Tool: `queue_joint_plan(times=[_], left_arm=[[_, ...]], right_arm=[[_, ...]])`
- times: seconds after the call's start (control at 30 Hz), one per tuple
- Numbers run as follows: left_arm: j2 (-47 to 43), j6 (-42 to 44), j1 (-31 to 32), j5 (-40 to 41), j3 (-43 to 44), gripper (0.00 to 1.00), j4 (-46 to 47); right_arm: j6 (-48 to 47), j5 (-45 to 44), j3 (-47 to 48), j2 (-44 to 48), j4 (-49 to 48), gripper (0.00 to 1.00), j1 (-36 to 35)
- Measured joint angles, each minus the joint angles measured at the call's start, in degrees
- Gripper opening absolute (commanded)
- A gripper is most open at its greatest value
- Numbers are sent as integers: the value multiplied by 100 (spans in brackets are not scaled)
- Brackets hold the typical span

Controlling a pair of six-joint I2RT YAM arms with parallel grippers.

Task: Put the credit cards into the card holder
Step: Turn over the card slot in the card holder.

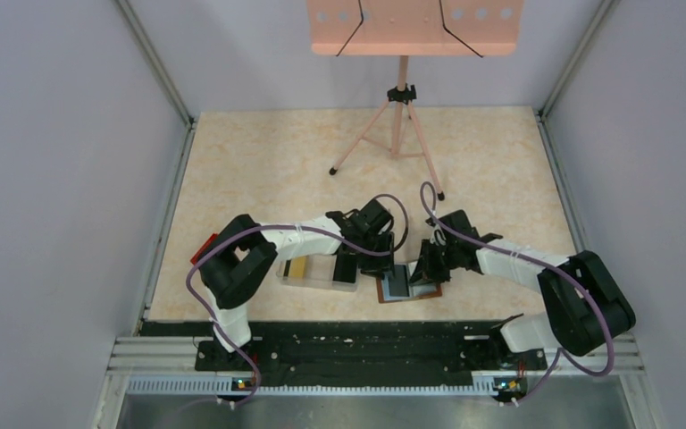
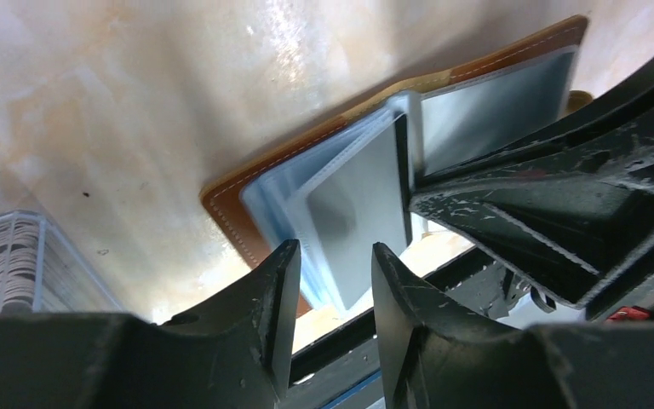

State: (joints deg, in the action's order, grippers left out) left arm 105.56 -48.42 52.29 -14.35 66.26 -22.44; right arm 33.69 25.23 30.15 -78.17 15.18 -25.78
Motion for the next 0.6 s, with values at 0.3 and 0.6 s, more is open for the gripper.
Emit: queue_joint_plan(times=[0.3,0.6], left_arm=[[0,-31,-13,-127,2,29,186],[2,33,-7,-227,245,0,90]], right_arm=[[39,153,-20,-122,-205,0,2],[68,205,-48,-125,-280,4,2]])
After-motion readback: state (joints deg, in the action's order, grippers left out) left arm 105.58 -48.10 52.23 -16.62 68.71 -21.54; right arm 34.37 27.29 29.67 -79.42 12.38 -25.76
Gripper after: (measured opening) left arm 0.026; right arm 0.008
